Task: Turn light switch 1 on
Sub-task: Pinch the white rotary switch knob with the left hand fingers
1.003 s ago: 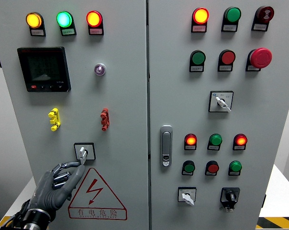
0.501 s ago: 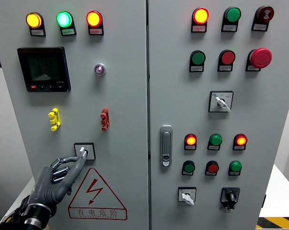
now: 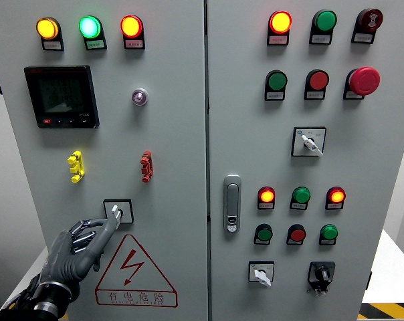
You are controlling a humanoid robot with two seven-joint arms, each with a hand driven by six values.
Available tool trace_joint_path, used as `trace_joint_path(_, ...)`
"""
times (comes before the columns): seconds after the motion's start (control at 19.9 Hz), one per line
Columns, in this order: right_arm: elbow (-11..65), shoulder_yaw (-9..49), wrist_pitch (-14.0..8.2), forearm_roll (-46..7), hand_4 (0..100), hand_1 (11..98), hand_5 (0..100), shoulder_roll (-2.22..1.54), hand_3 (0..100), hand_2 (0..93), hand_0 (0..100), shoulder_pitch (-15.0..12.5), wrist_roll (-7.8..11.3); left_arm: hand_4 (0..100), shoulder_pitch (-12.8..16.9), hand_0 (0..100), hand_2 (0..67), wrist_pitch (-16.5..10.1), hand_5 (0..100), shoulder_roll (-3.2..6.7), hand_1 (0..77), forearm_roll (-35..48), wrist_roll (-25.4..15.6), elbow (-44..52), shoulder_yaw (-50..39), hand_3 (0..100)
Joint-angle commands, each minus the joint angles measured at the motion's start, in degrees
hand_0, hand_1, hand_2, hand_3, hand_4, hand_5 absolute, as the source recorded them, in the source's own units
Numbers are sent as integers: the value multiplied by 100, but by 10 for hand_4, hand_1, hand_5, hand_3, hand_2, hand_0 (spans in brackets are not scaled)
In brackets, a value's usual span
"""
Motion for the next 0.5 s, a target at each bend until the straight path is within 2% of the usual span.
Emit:
trace_joint_path(0.0, 0, -4, -5, 0, 194, 198, 105, 0, 197, 0, 0, 0, 0, 1000, -30, 0, 445, 59, 995, 3, 529, 71, 190, -3, 13, 958)
trace_joint_path(0.2, 0, -4, -5, 0, 194, 198, 106, 9, 197, 0, 0, 0, 0, 1000, -101, 0, 465, 173, 1000, -5, 559, 80, 419, -3, 65, 966)
trace_joint_path(0.45, 0, -4, 4, 0, 194, 198, 105, 0, 197, 0, 0, 0, 0, 1000, -144, 0, 476, 217, 1000, -5, 583, 168, 709, -56, 153, 973)
